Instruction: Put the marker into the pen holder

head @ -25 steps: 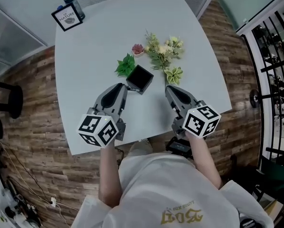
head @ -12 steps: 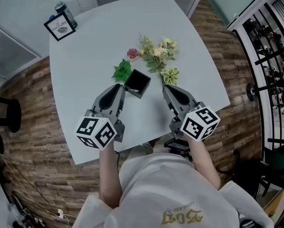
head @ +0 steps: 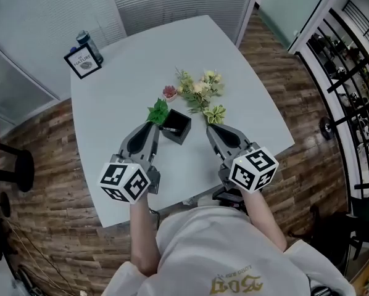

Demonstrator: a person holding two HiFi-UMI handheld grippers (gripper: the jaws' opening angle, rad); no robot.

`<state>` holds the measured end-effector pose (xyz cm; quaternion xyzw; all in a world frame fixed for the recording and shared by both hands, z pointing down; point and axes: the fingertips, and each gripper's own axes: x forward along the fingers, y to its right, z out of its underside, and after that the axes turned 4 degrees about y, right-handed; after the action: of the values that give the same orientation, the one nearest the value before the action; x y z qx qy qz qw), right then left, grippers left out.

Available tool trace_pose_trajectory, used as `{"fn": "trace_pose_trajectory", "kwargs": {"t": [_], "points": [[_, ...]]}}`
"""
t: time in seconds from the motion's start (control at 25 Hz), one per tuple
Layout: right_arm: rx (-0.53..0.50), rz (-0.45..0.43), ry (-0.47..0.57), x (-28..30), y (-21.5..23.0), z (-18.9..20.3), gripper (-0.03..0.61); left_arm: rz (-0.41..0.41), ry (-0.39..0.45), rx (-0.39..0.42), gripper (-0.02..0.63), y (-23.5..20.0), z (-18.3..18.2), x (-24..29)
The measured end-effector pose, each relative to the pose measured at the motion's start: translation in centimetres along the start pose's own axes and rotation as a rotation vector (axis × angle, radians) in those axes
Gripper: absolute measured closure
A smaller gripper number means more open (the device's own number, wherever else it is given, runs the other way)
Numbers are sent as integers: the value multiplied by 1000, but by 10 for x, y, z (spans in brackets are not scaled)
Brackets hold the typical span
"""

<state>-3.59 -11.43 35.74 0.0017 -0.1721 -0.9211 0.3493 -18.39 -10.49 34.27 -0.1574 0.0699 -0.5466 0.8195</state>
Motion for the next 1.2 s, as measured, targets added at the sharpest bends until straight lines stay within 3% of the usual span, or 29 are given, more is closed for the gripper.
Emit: {"fn": "trace_pose_trajectory", "kwargs": {"t": [0.4,1.2], "points": [[13,-12,25,5,5,-5,561,-15,7,36,572,-1,-9,1],[41,12,-78,41,38,22,561,-50,-95,-5,572,-37,29,33]]}}
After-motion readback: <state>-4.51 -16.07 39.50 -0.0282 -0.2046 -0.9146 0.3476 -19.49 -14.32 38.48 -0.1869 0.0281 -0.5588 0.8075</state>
